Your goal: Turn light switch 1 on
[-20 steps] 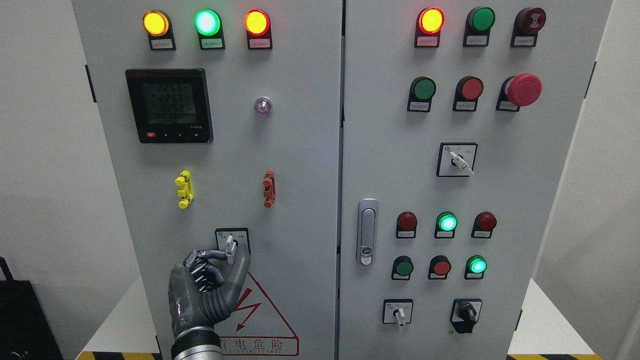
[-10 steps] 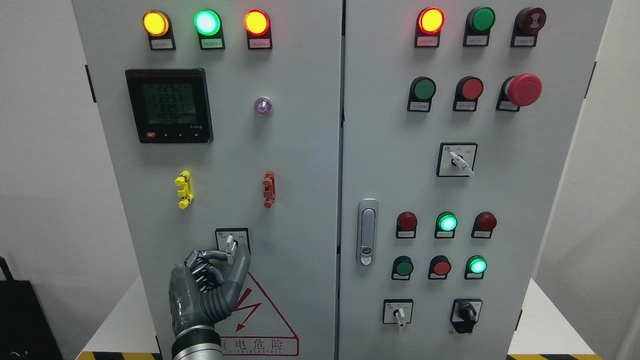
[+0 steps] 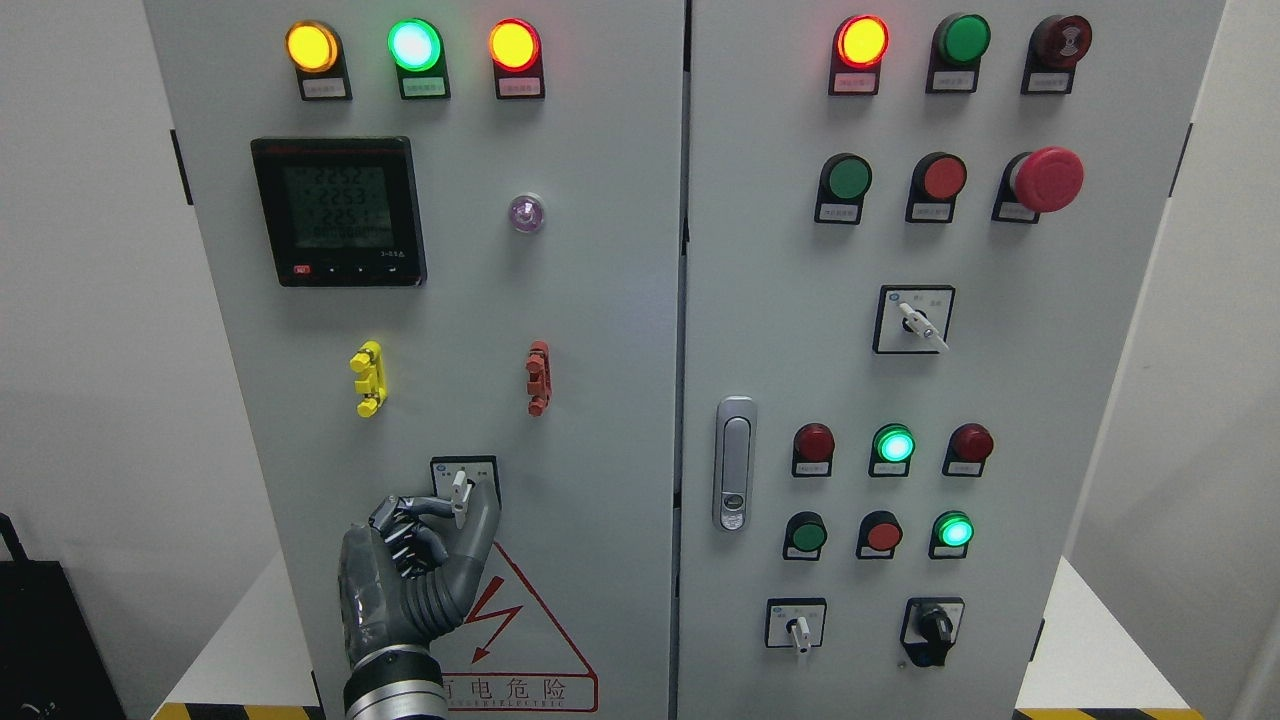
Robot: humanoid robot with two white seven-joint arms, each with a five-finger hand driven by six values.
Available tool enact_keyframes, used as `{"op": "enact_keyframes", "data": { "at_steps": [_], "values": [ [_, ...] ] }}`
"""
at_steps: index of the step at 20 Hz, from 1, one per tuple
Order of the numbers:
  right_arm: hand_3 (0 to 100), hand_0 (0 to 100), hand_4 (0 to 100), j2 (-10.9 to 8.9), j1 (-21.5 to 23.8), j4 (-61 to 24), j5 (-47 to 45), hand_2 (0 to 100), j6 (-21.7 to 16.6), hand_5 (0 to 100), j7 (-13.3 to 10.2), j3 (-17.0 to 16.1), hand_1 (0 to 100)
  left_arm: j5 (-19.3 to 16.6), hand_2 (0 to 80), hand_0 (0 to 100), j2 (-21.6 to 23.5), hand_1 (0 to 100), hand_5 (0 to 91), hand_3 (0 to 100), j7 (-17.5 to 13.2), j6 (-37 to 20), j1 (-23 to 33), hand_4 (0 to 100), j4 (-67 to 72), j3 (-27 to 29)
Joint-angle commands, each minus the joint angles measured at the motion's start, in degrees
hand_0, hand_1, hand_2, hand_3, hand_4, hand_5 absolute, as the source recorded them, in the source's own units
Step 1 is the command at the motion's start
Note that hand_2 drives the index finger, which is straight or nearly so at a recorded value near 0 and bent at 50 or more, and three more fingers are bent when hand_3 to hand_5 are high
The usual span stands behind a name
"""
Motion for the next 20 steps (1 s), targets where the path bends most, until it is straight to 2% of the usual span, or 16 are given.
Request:
{"op": "enact_keyframes", "data": {
  "at_steps": [1,20],
  "values": [
    [0,0,0,0.02,0.0,0.0,0.0,0,-0.02,0,0.04,0.03,0,0.02,58.5,11,-0.08,57,85.7,100,-0.09,0.02,-0.15,97,0.02,0.03],
    [0,0,0,0.02,0.0,0.0,0.0,0,-0.02,0,0.04,0.03,0,0.02,60.0,20,-0.08,56,84.6,100,-0.09,0.9,-0.15,98,-0.06,-0.06]
  ]
}}
